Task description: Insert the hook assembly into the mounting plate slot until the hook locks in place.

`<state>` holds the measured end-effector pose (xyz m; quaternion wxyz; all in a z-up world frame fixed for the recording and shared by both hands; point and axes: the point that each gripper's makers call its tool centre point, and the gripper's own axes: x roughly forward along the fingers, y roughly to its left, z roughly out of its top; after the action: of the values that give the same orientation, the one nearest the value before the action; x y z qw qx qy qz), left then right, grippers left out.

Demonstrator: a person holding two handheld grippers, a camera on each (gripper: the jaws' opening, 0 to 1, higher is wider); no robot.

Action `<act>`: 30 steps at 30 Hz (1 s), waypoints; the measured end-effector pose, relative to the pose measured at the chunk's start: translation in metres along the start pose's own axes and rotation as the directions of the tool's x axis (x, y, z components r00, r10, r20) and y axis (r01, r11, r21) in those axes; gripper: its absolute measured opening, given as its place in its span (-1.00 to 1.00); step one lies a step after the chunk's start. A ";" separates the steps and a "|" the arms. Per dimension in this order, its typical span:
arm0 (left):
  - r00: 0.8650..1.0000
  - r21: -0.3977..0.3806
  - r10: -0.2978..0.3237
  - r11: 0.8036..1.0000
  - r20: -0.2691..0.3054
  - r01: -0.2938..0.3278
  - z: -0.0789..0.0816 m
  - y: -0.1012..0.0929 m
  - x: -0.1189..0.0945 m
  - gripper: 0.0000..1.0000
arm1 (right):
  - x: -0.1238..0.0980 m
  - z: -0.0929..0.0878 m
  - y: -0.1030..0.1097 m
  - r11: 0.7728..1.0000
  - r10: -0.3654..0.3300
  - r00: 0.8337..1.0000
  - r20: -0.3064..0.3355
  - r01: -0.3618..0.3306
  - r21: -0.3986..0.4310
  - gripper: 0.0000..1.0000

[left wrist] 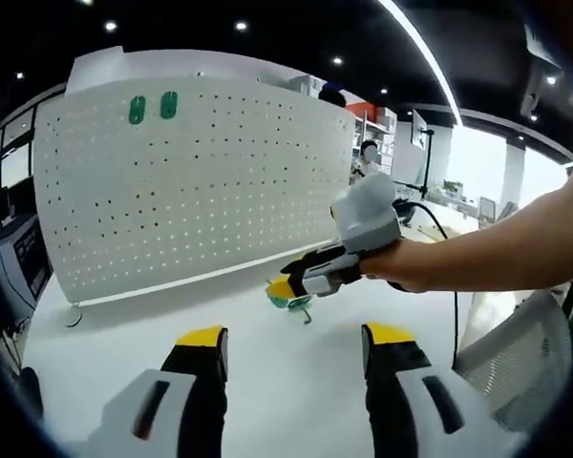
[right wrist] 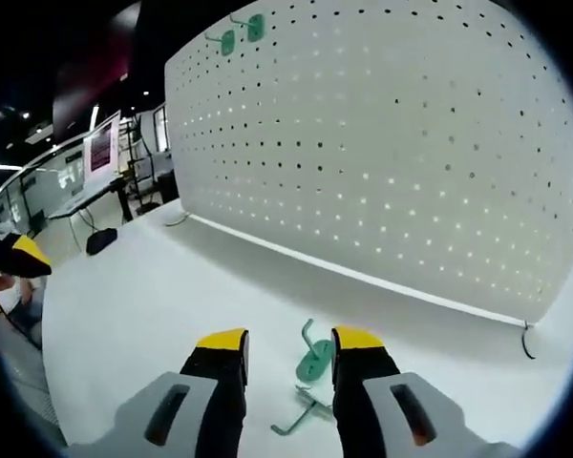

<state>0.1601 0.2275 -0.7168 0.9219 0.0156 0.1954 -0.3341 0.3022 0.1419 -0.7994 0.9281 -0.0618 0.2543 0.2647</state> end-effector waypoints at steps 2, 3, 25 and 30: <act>1.000 0.007 -0.027 1.000 -0.001 0.027 0.001 -0.003 0.000 0.28 | 0.001 -0.001 0.000 1.000 -0.002 1.000 -0.005 0.002 0.001 -0.33; 0.999 0.009 -0.039 0.999 -0.006 0.039 0.001 -0.004 0.000 0.31 | 0.002 -0.002 -0.001 1.000 -0.005 1.000 -0.009 0.005 0.003 -0.34; 0.984 0.007 -0.179 0.984 0.018 0.179 0.002 -0.020 -0.001 0.40 | 0.018 -0.009 -0.008 0.996 -0.087 0.994 -0.070 0.087 -0.004 -0.56; 0.983 -0.001 -0.182 0.983 0.021 0.182 0.001 -0.020 0.000 0.38 | 0.021 -0.010 -0.008 0.995 -0.100 0.992 -0.082 0.099 -0.011 -0.61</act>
<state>0.1480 0.2121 -0.7134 0.8896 -0.0070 0.1869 -0.4167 0.3176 0.1427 -0.8189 0.9287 -0.0886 0.2879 0.2164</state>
